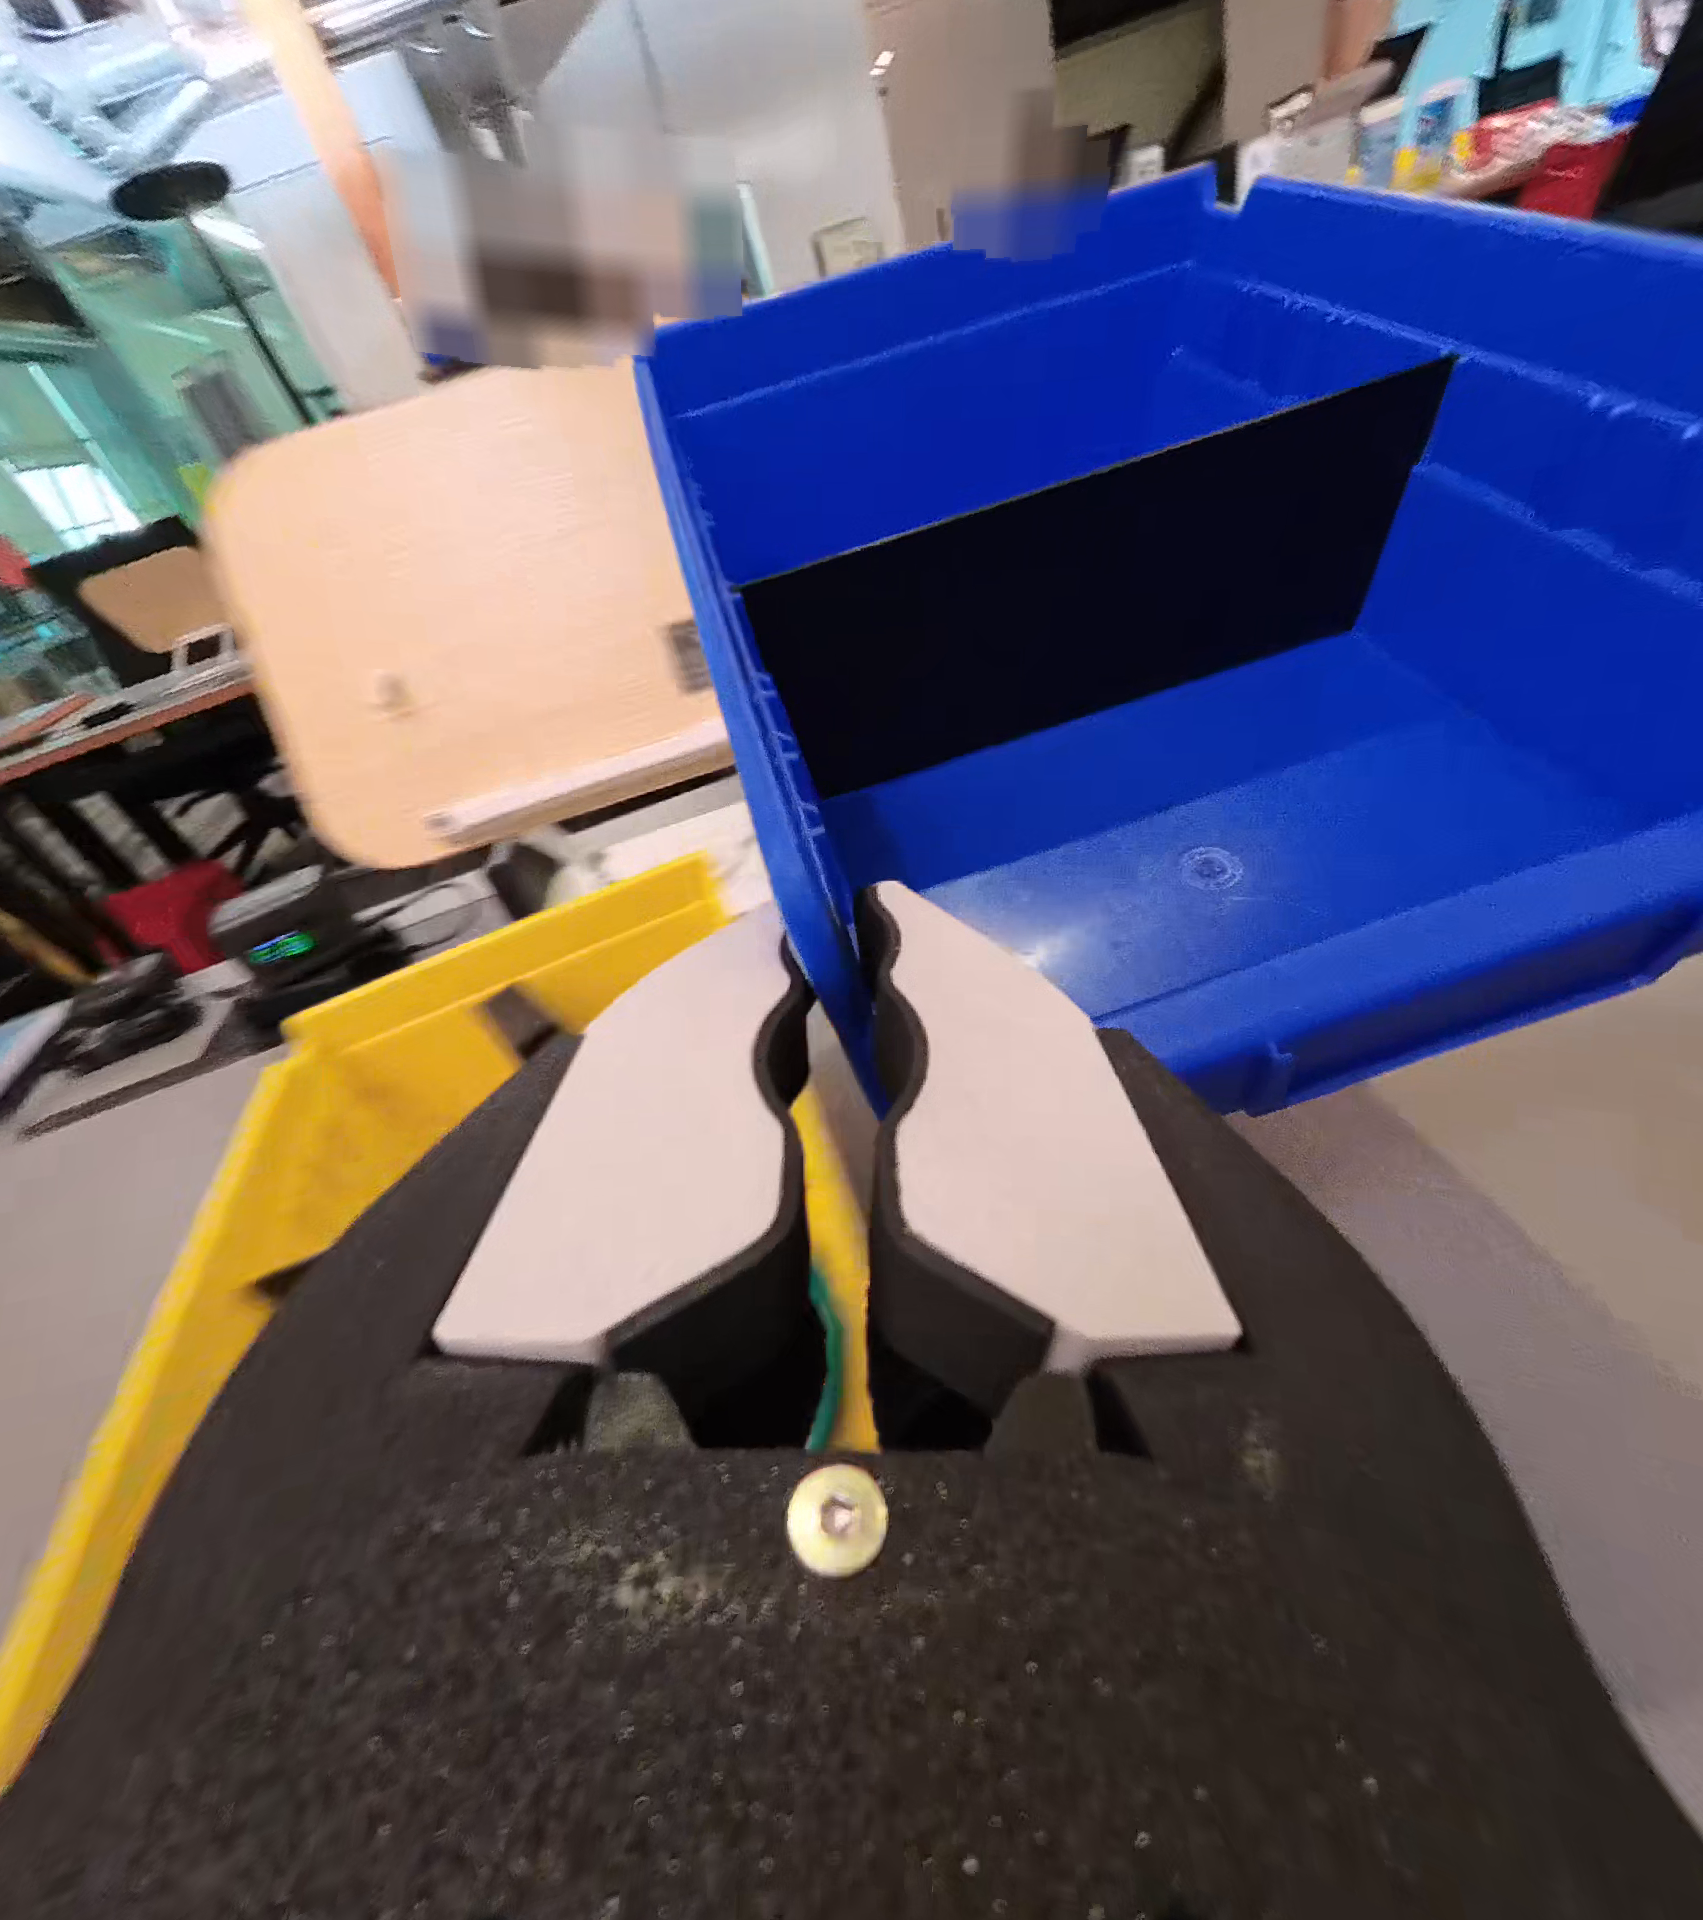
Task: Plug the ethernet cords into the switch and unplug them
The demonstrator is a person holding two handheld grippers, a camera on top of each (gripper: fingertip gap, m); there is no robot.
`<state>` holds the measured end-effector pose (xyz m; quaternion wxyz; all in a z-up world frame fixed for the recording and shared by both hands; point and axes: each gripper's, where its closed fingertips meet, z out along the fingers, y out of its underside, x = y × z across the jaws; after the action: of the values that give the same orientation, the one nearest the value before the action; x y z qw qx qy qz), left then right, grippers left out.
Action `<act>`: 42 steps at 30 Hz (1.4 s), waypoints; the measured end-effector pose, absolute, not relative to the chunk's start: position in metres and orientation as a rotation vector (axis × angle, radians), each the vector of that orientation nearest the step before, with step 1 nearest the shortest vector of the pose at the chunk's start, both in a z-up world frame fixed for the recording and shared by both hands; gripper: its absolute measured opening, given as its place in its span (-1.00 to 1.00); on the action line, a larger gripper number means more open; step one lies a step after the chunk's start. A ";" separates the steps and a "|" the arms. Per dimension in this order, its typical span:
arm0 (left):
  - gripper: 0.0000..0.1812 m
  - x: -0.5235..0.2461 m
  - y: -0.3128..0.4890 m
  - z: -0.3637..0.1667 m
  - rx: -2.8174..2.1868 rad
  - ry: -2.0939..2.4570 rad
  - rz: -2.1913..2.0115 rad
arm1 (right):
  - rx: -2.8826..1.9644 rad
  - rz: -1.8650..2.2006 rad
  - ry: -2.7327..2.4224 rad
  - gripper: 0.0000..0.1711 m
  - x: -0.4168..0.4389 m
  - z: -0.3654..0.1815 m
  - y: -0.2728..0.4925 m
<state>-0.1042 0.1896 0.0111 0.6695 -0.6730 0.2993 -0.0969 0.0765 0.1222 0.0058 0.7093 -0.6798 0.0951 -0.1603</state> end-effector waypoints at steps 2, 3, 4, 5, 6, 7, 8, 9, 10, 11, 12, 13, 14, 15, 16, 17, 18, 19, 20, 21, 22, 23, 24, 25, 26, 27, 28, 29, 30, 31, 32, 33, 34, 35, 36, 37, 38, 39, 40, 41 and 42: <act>-0.93 -0.045 0.187 -0.017 -1.541 0.733 -0.223 | -1.545 -0.406 0.242 -0.98 0.133 -0.024 0.109; -0.93 -0.021 0.185 -0.033 -1.562 0.752 -0.229 | -1.572 -0.405 0.269 -0.98 0.155 -0.040 0.103; -0.93 -0.002 0.184 -0.048 -1.590 0.765 -0.239 | -1.613 -0.411 0.297 -0.98 0.174 -0.055 0.100; -0.93 0.013 0.185 -0.063 -1.629 0.765 -0.255 | -1.654 -0.418 0.320 -0.98 0.188 -0.066 0.098; -0.93 0.023 0.185 -0.077 -1.673 0.757 -0.280 | -1.692 -0.429 0.337 -0.98 0.199 -0.073 0.098; -0.93 0.029 0.187 -0.088 -1.707 0.745 -0.302 | -1.728 -0.444 0.336 -0.98 0.205 -0.079 0.100; -0.93 0.032 0.191 -0.096 -1.732 0.727 -0.321 | -1.758 -0.456 0.314 -0.98 0.208 -0.084 0.104; -0.94 0.031 0.195 -0.103 -1.752 0.710 -0.327 | -1.779 -0.465 0.275 -0.98 0.209 -0.088 0.109; -0.94 0.030 0.198 -0.110 -1.770 0.697 -0.326 | -1.795 -0.468 0.243 -0.98 0.208 -0.094 0.116; -0.94 0.027 0.202 -0.115 -1.784 0.686 -0.323 | -1.818 -0.459 0.223 -0.98 0.207 -0.100 0.122; -0.94 0.024 0.205 -0.118 -1.783 0.675 -0.314 | -1.845 -0.434 0.218 -0.98 0.205 -0.107 0.129; -0.94 0.021 0.208 -0.119 -1.776 0.673 -0.294 | -1.866 -0.402 0.227 -0.98 0.204 -0.114 0.134; -0.94 0.019 0.211 -0.120 -1.771 0.675 -0.271 | -1.883 -0.361 0.251 -0.98 0.202 -0.120 0.139; -0.94 0.018 0.213 -0.121 -1.769 0.682 -0.252 | -1.920 -0.321 0.283 -0.97 0.202 -0.130 0.142; -0.93 0.017 0.215 -0.125 -1.788 0.693 -0.228 | -1.956 -0.287 0.311 -0.96 0.202 -0.139 0.144; -0.92 0.019 0.216 -0.127 -1.793 0.704 -0.237 | -1.939 -0.265 0.342 -0.98 0.202 -0.139 0.146; -0.92 0.020 0.215 -0.127 -1.800 0.709 -0.263 | -1.937 -0.268 0.359 -0.98 0.204 -0.139 0.147; -0.89 0.022 0.213 -0.129 -1.816 0.724 -0.291 | -1.943 -0.278 0.365 -0.97 0.205 -0.139 0.147; -0.87 0.022 0.210 -0.130 -1.832 0.743 -0.314 | -1.949 -0.290 0.360 -0.97 0.206 -0.139 0.146; -0.87 0.021 0.207 -0.131 -1.840 0.756 -0.340 | -1.950 -0.303 0.350 -0.96 0.206 -0.139 0.146; -0.85 0.020 0.203 -0.131 -1.841 0.767 -0.372 | -1.948 -0.318 0.338 -0.95 0.207 -0.140 0.146; -0.81 0.017 0.199 -0.129 -1.837 0.773 -0.400 | -1.945 -0.329 0.333 -0.95 0.209 -0.140 0.147; -0.79 0.014 0.194 -0.125 -1.818 0.801 -0.416 | -1.940 -0.324 0.340 -0.94 0.210 -0.140 0.147; -0.78 0.011 0.188 -0.120 -1.773 0.864 -0.396 | -1.937 -0.297 0.355 -0.95 0.211 -0.140 0.147; -0.77 0.006 0.183 -0.113 -1.719 0.934 -0.338 | -1.935 -0.254 0.375 -0.94 0.211 -0.141 0.147; -0.77 0.001 0.177 -0.104 -1.660 0.995 -0.282 | -1.928 -0.223 0.405 -0.90 0.213 -0.140 0.146; -0.77 -0.006 0.170 -0.091 -1.597 1.037 -0.240 | -1.928 -0.204 0.430 -0.82 0.216 -0.139 0.143; -0.76 -0.017 0.165 -0.073 -1.532 1.047 -0.212 | -1.923 -0.197 0.450 -0.74 0.218 -0.135 0.139; -0.75 -0.030 0.161 -0.053 -1.477 1.040 -0.203 | -1.900 -0.196 0.461 -0.69 0.219 -0.128 0.135; -0.75 -0.045 0.157 -0.035 -1.436 1.033 -0.211 | -1.864 -0.194 0.466 -0.69 0.218 -0.119 0.131; -0.74 -0.064 0.156 -0.021 -1.412 1.027 -0.223 | -1.823 -0.191 0.464 -0.70 0.215 -0.108 0.127; -0.74 -0.084 0.159 -0.011 -1.405 1.017 -0.232 | -1.792 -0.183 0.454 -0.70 0.208 -0.099 0.123; -0.74 -0.108 0.166 -0.004 -1.415 0.993 -0.240 | -1.774 -0.179 0.442 -0.69 0.199 -0.091 0.120; -0.73 -0.135 0.176 0.000 -1.443 0.950 -0.249 | -1.763 -0.196 0.424 -0.69 0.189 -0.083 0.117; -0.72 -0.165 0.188 0.000 -1.486 0.887 -0.259 | -1.754 -0.229 0.395 -0.69 0.177 -0.074 0.115; -0.70 -0.195 0.202 -0.004 -1.538 0.810 -0.273 | -1.750 -0.254 0.350 -0.69 0.160 -0.063 0.115; -0.66 -0.224 0.214 -0.012 -1.591 0.732 -0.285 | -1.754 -0.260 0.301 -0.70 0.139 -0.053 0.118; -0.60 -0.253 0.226 -0.023 -1.626 0.657 -0.270 | -1.767 -0.237 0.245 -0.71 0.111 -0.045 0.125; -0.59 -0.281 0.236 -0.033 -1.633 0.587 -0.214 | -1.777 -0.182 0.171 -0.70 0.076 -0.039 0.133; -0.56 -0.305 0.243 -0.045 -1.638 0.547 -0.147 | -1.779 -0.103 0.090 -0.68 0.036 -0.036 0.143; -0.51 -0.322 0.248 -0.056 -1.657 0.519 -0.111 | -1.779 -0.007 0.021 -0.66 -0.006 -0.037 0.152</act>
<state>-0.3215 0.2477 -0.0562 0.6450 -0.7277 0.2280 -0.0487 -0.0055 0.1520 -0.0368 0.6298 -0.7767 0.0094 -0.0032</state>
